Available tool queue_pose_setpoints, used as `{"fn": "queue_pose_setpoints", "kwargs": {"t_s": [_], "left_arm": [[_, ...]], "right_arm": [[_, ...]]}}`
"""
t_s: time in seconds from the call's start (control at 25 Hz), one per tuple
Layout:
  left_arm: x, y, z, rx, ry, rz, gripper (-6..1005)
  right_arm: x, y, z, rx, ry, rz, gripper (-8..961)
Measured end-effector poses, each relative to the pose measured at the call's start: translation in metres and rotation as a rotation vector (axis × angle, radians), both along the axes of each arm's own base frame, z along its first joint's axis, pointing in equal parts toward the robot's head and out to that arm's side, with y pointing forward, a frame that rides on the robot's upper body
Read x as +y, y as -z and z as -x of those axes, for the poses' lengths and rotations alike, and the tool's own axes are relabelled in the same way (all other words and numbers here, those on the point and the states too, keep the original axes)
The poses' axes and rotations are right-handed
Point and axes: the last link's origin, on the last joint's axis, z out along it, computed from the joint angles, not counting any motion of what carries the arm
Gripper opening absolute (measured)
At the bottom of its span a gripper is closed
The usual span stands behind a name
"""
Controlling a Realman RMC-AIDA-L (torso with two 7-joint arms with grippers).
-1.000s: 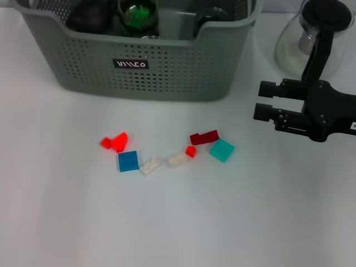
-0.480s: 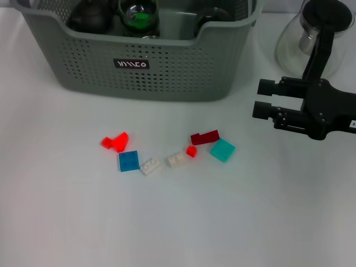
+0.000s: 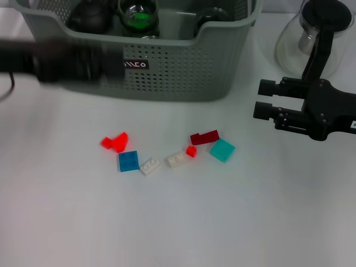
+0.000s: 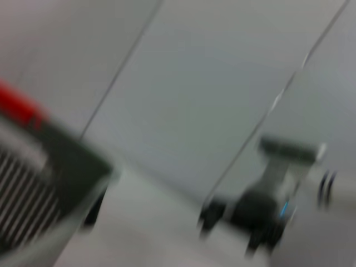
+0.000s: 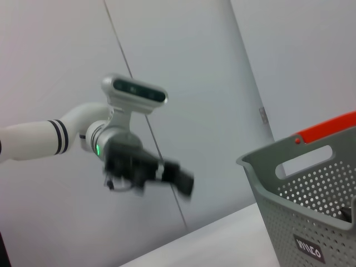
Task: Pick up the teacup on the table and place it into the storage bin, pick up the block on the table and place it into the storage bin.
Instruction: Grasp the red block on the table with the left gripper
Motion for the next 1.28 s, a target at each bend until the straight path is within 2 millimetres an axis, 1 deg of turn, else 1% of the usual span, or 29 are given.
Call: {"fn": "queue_pose_setpoints", "kwargs": {"t_s": [0.12,0.24,0.32,0.44,0.56,0.68,0.84,1.0,1.16,1.28], "left_arm": [[-0.003,0.013,0.007,0.188,0.007,0.024,624],[-0.006,0.033,0.013,0.356,0.025,0.073,624],[-0.007,0.051,0.012,0.500,0.058,0.097,623],[-0.003,0.065,0.008,0.624,0.072,0.048,623],[0.002,0.072,0.000,0.718,0.099,0.011,623],[0.007,0.078,-0.006,0.778,0.095,0.017,615],[0.014,0.082,-0.007,0.917,0.081,0.007,600],[0.019,0.091,-0.010,1.046,0.084,-0.003,566],[0.021,0.094,-0.012,1.093,0.090,-0.017,559],[0.022,0.101,-0.016,1.145,0.107,-0.022,554]], "right_arm": [[0.000,0.000,0.000,0.001,0.002,-0.001,613],[-0.001,0.000,-0.001,0.001,0.003,0.000,613],[-0.001,0.000,-0.001,0.002,0.005,0.000,614],[-0.001,0.000,-0.001,0.001,0.006,-0.001,614],[-0.001,0.000,-0.001,0.002,0.004,0.000,613],[-0.001,0.001,-0.001,0.003,0.004,0.000,613],[-0.001,0.001,-0.001,0.002,0.006,0.001,613],[-0.001,0.001,-0.001,0.002,0.006,0.001,614],[0.000,0.001,0.000,0.003,0.003,0.000,614],[0.000,0.001,0.001,0.003,0.000,0.000,614]]}}
